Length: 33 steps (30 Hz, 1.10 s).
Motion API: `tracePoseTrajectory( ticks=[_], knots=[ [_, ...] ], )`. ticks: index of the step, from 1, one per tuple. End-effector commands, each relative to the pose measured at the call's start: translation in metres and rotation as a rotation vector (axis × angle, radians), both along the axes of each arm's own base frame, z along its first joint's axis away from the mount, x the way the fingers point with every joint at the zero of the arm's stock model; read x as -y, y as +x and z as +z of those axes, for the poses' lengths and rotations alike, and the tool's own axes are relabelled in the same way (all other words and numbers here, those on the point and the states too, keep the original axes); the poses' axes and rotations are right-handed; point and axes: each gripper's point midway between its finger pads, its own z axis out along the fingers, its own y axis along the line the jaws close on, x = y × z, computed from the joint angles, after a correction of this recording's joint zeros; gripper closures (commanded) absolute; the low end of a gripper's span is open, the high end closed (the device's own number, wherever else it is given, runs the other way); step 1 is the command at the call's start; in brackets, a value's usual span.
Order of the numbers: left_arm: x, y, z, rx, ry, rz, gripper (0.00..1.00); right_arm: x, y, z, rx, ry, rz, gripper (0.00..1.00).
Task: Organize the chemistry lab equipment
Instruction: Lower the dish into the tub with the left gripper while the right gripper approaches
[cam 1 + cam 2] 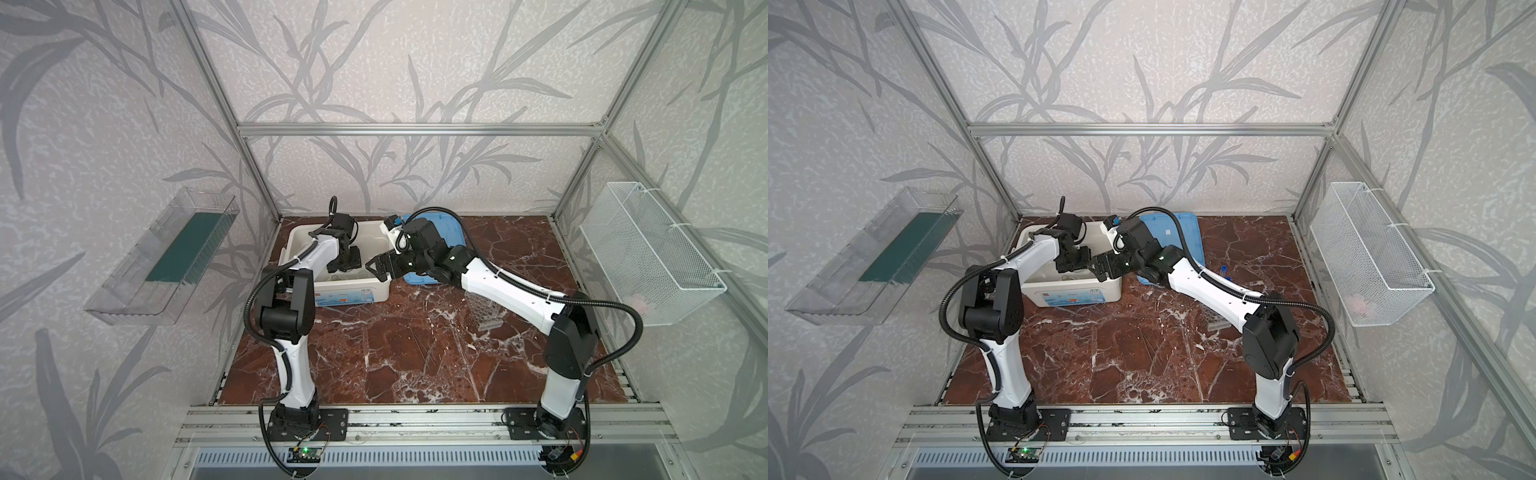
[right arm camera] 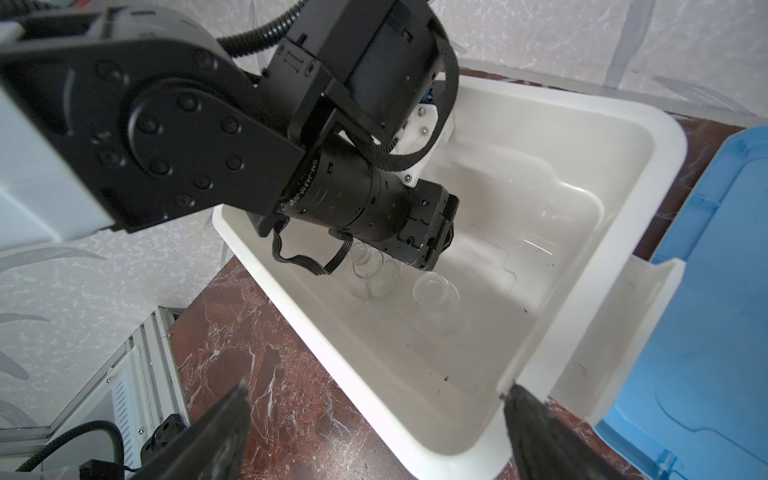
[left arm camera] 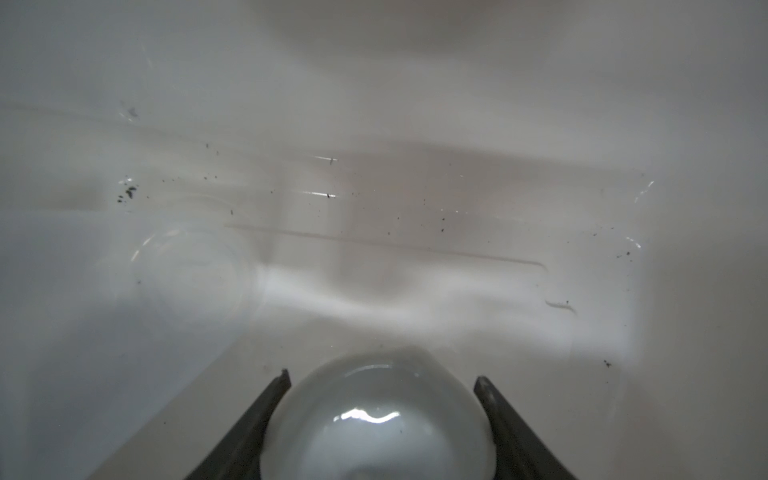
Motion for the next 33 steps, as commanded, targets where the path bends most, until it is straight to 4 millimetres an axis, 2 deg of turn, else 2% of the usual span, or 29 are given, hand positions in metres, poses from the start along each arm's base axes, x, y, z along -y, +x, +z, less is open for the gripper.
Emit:
tracePoseTrajectory(
  ticks=[1,8,15,25,33],
  knots=[
    [-0.004,0.003,-0.008,-0.001,0.0,0.015,0.5,-0.001,-0.004,0.01,0.011,0.031,0.006,0.06],
    [-0.003,0.001,-0.025,-0.032,-0.001,0.013,0.5,0.0,-0.004,0.005,0.005,0.023,0.004,0.06],
    [-0.003,-0.002,-0.035,-0.05,0.003,0.017,0.45,0.0,-0.004,0.0,-0.004,0.017,0.004,0.06],
    [-0.001,-0.002,-0.027,-0.039,-0.002,0.02,0.3,0.002,-0.005,-0.005,-0.008,0.006,0.003,0.06],
    [0.0,0.0,-0.022,-0.033,-0.003,0.016,0.29,0.004,-0.006,-0.005,-0.003,0.0,0.002,0.06]
  ],
)
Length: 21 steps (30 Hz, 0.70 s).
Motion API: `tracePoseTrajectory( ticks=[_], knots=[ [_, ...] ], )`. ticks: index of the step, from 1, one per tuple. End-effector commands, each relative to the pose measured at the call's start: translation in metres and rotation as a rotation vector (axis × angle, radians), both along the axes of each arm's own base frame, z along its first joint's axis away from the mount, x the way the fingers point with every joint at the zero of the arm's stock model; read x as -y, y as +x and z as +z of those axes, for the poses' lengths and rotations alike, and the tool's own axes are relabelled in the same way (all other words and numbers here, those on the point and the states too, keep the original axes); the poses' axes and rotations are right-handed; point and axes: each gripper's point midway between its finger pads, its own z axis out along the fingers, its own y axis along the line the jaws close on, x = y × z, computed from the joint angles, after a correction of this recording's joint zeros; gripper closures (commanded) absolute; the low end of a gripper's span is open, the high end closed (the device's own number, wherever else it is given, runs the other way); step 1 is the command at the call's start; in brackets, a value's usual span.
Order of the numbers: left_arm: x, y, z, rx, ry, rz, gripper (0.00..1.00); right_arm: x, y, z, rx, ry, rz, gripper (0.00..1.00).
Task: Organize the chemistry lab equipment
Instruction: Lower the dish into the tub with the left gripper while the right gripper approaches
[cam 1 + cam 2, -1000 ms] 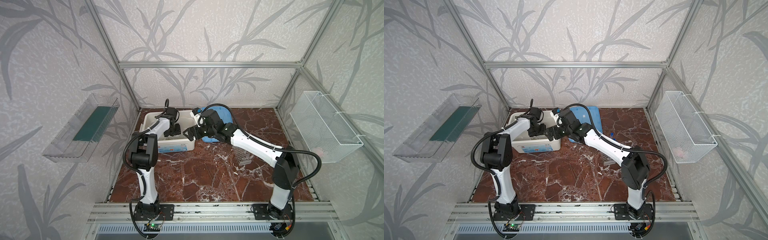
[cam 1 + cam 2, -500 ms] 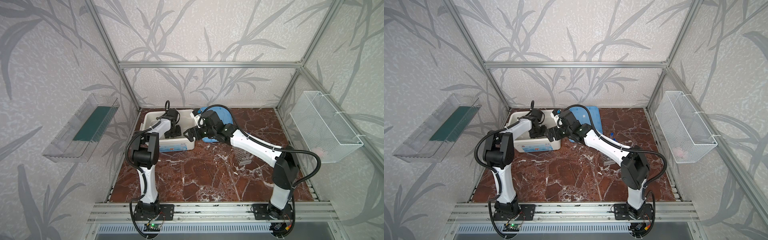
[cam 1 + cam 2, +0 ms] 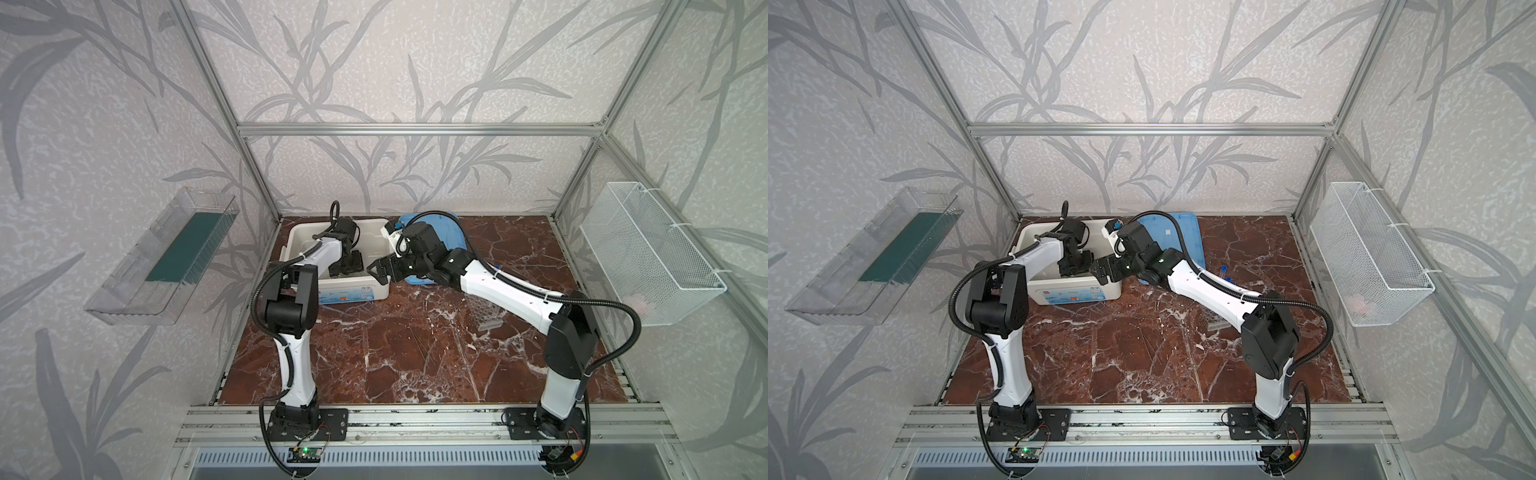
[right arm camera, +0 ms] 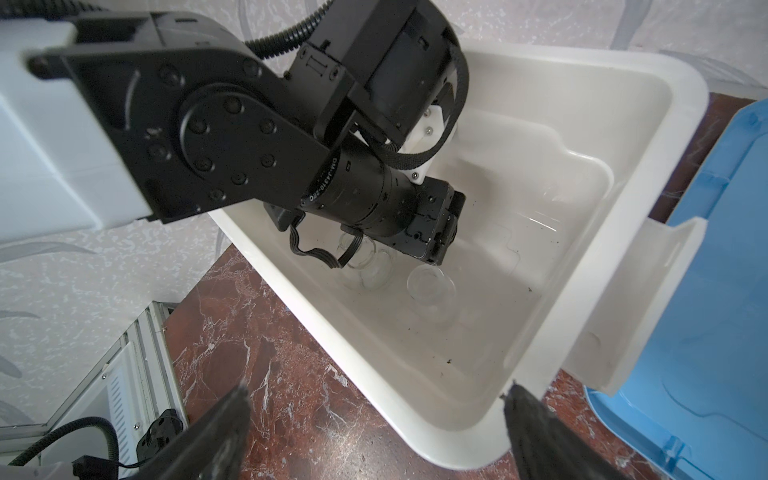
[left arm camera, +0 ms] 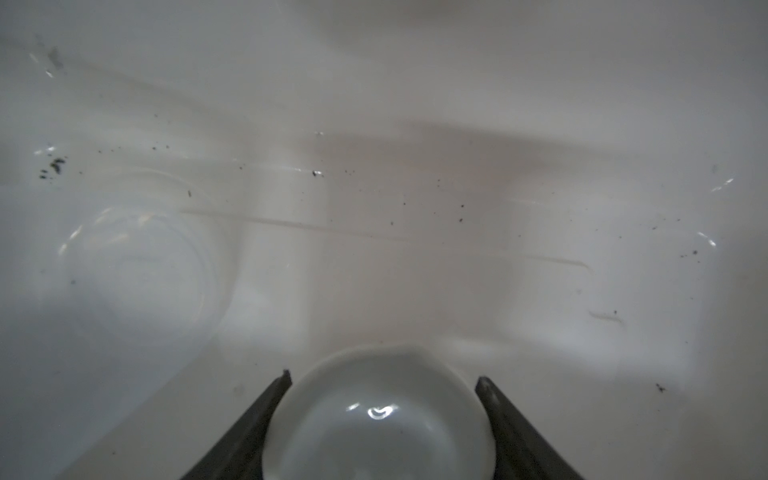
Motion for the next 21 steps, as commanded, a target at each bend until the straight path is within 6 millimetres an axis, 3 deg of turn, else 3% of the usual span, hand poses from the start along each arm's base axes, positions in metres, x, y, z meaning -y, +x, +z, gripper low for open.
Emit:
tracePoseTrajectory(
  ticks=[1,13,18,21],
  knots=[
    [-0.001,-0.003,0.002,-0.009,0.001,0.004,0.29,0.002,-0.004,0.009,0.021,0.011,0.007,0.06],
    [-0.001,-0.004,-0.005,-0.024,0.0,0.007,0.27,0.005,-0.005,0.007,0.027,0.0,0.009,0.06],
    [-0.003,-0.002,0.016,0.016,0.01,0.016,0.22,0.008,-0.006,0.008,0.031,-0.006,0.004,0.06],
    [-0.004,0.001,0.041,0.064,0.005,0.025,0.19,0.012,-0.009,0.016,0.047,-0.01,0.005,0.06]
  ],
)
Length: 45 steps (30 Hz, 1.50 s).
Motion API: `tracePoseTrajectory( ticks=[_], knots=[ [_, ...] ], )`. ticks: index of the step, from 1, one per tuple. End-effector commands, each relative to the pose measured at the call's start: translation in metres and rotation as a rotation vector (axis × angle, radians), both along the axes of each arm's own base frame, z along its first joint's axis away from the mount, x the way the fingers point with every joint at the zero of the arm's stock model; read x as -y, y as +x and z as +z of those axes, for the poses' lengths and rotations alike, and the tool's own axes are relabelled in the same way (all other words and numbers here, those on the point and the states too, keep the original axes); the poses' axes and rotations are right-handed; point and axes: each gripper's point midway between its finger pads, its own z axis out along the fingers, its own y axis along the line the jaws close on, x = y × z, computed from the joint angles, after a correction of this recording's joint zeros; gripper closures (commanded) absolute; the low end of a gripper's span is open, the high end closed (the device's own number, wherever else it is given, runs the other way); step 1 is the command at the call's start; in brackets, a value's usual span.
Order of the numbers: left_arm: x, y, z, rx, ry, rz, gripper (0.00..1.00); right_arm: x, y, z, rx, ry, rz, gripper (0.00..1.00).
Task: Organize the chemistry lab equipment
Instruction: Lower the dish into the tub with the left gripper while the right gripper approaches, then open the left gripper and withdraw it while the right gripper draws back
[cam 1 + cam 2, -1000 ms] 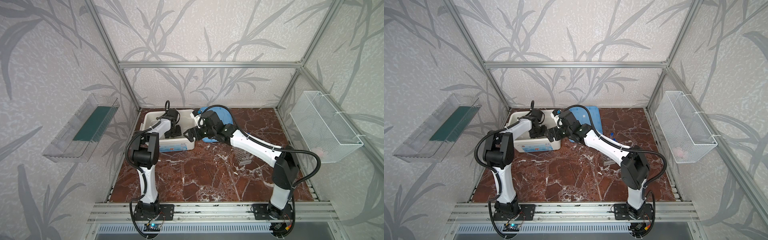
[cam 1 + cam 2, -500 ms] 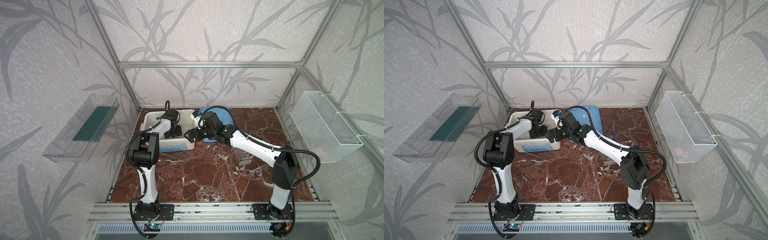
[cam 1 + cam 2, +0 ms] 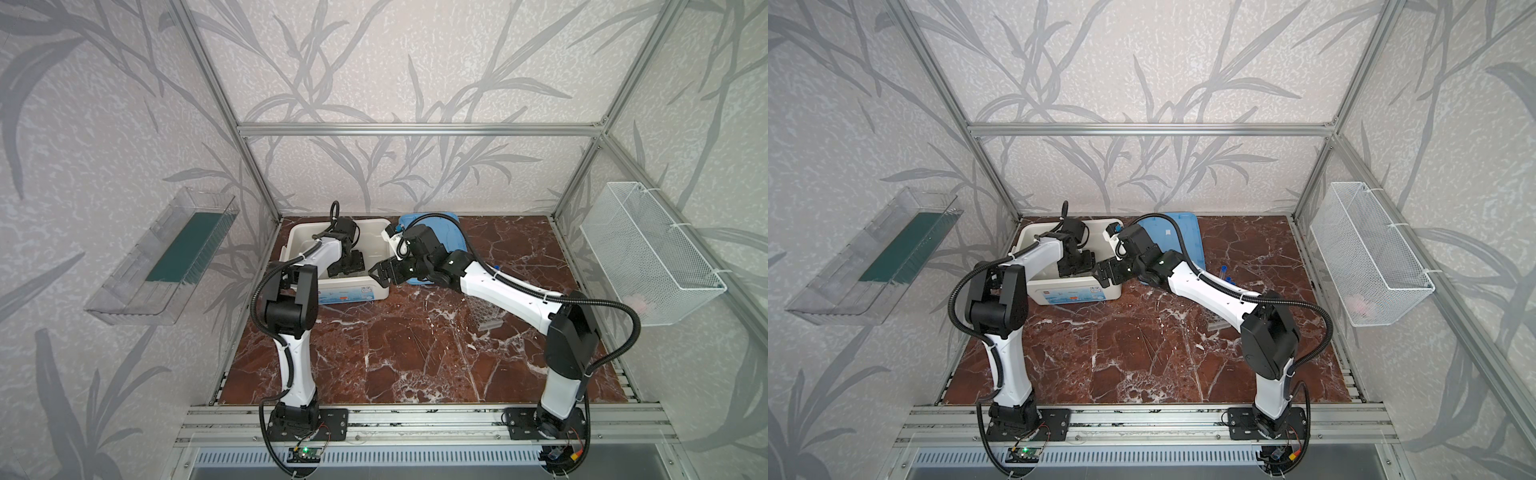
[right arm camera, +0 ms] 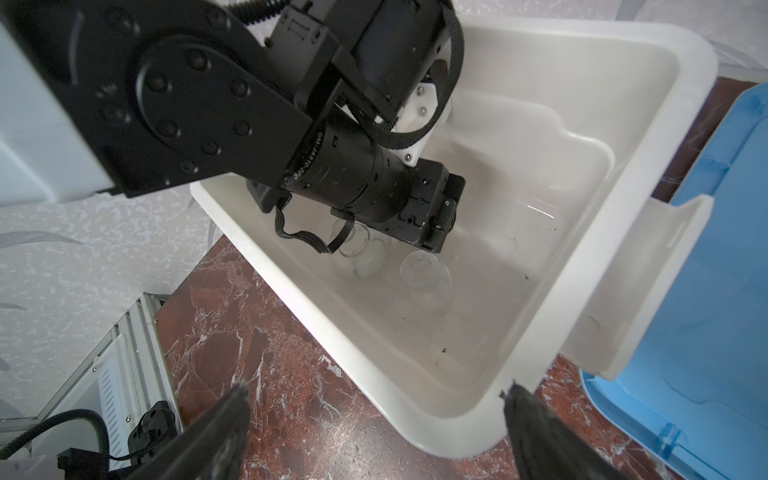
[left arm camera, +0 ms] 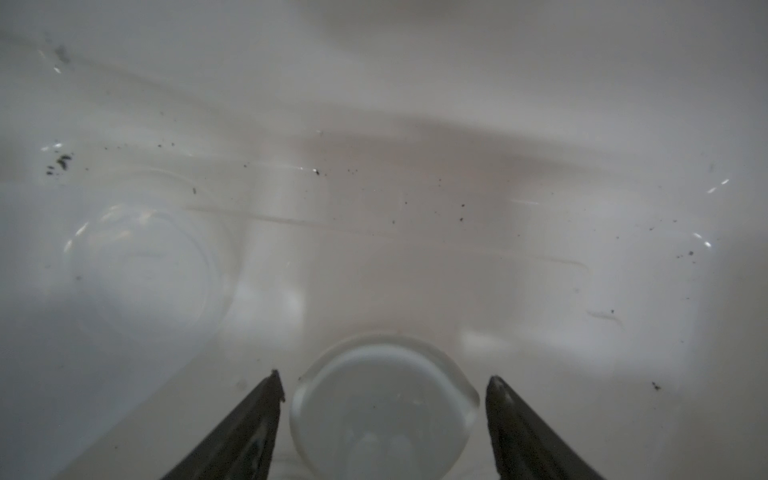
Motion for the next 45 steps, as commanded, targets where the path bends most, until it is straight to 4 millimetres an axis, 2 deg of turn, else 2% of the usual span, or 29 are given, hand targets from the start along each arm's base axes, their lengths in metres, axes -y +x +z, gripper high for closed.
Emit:
tracePoseTrajectory(
  ticks=[1,9,12,15,16,21,27,30,33,38,41,45],
  knots=[
    [-0.003,0.003,0.046,0.077,0.002,0.018,0.17,0.01,-0.007,0.029,0.057,0.014,0.003,0.06],
    [0.01,0.003,0.124,0.218,-0.096,-0.005,0.13,0.032,-0.02,0.049,0.099,-0.002,-0.003,0.04],
    [0.017,-0.005,0.153,0.27,-0.146,-0.011,0.1,0.045,-0.028,0.05,0.107,-0.013,-0.017,0.03],
    [0.022,-0.018,0.191,0.342,-0.187,-0.022,0.01,0.063,-0.036,0.05,0.114,-0.038,-0.048,0.01],
    [0.024,-0.023,0.204,0.372,-0.2,-0.029,0.01,0.071,-0.039,0.05,0.118,-0.045,-0.064,0.0],
    [0.048,-0.055,0.256,0.447,-0.289,-0.117,0.01,0.107,-0.055,0.057,0.148,-0.061,-0.129,0.01],
    [0.108,-0.118,0.283,0.452,-0.365,-0.293,0.04,0.15,-0.08,0.054,0.187,-0.085,-0.174,0.01],
    [0.127,-0.146,0.287,0.449,-0.392,-0.327,0.04,0.174,-0.091,0.047,0.183,-0.081,-0.223,0.01],
    [0.139,-0.168,0.278,0.422,-0.431,-0.322,0.05,0.194,-0.103,0.037,0.148,-0.073,-0.25,0.01],
    [0.163,-0.196,0.235,0.312,-0.482,-0.303,0.02,0.216,-0.119,0.009,0.12,-0.113,-0.268,0.01],
    [0.176,-0.206,0.213,0.276,-0.497,-0.284,0.01,0.223,-0.125,-0.008,0.105,-0.132,-0.269,0.01],
    [0.199,-0.216,0.18,0.236,-0.549,-0.243,0.01,0.231,-0.128,-0.021,0.093,-0.135,-0.297,0.01]
  ],
)
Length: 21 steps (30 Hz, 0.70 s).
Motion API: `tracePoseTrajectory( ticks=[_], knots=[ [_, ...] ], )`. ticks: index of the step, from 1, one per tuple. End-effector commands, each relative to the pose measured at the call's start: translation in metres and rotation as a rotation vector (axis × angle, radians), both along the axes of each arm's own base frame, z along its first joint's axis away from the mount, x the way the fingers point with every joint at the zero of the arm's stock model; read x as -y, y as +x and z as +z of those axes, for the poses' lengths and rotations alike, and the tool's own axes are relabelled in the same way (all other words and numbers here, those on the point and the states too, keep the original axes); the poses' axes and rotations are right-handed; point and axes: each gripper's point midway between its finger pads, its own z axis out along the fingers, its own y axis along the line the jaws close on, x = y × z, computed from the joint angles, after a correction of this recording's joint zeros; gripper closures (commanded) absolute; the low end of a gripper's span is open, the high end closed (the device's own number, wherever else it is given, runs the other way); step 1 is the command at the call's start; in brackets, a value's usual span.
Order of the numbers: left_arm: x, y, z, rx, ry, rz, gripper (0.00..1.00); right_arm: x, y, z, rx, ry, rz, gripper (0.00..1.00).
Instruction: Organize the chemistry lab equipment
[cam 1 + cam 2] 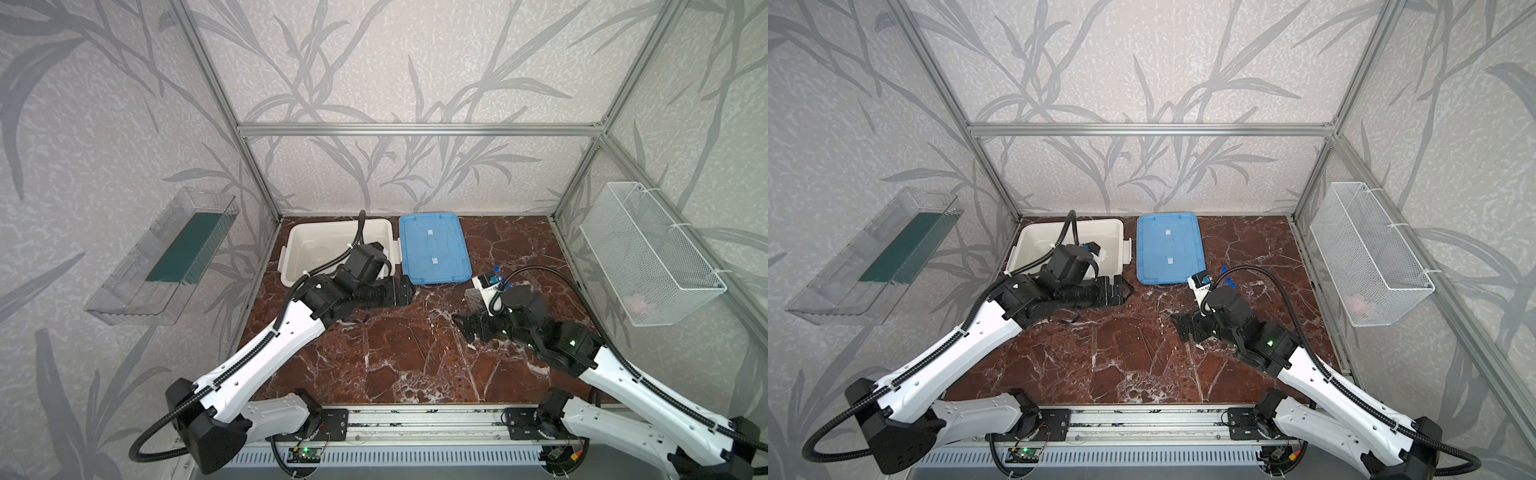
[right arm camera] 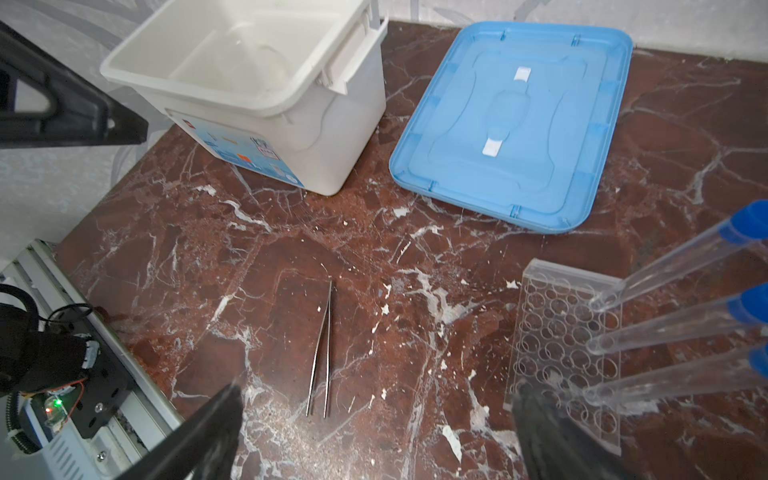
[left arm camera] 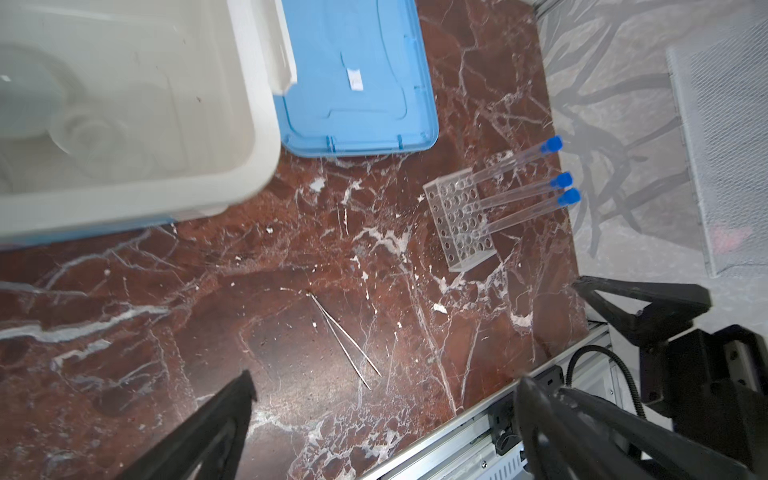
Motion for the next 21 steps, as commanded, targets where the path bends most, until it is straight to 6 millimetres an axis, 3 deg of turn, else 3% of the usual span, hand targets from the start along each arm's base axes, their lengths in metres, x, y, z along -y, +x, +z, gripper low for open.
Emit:
tracePoseTrajectory(
  ticks=[1,7,12,21],
  knots=[
    [0.015,0.002,-0.015,-0.028,-0.069,0.093,0.01,0.01,0.0,-0.004,0.004,0.01,-0.05,0.01],
    [0.026,-0.011,-0.072,-0.19,0.024,0.196,0.05,0.024,0.002,-0.015,0.0,-0.03,-0.106,0.01],
    [0.029,-0.017,-0.105,-0.291,0.066,0.322,0.15,0.033,0.0,-0.021,0.001,-0.049,-0.134,0.01],
    [0.056,-0.025,-0.151,-0.424,0.069,0.369,0.32,0.042,-0.003,-0.023,0.025,-0.049,-0.157,0.01]
  ],
)
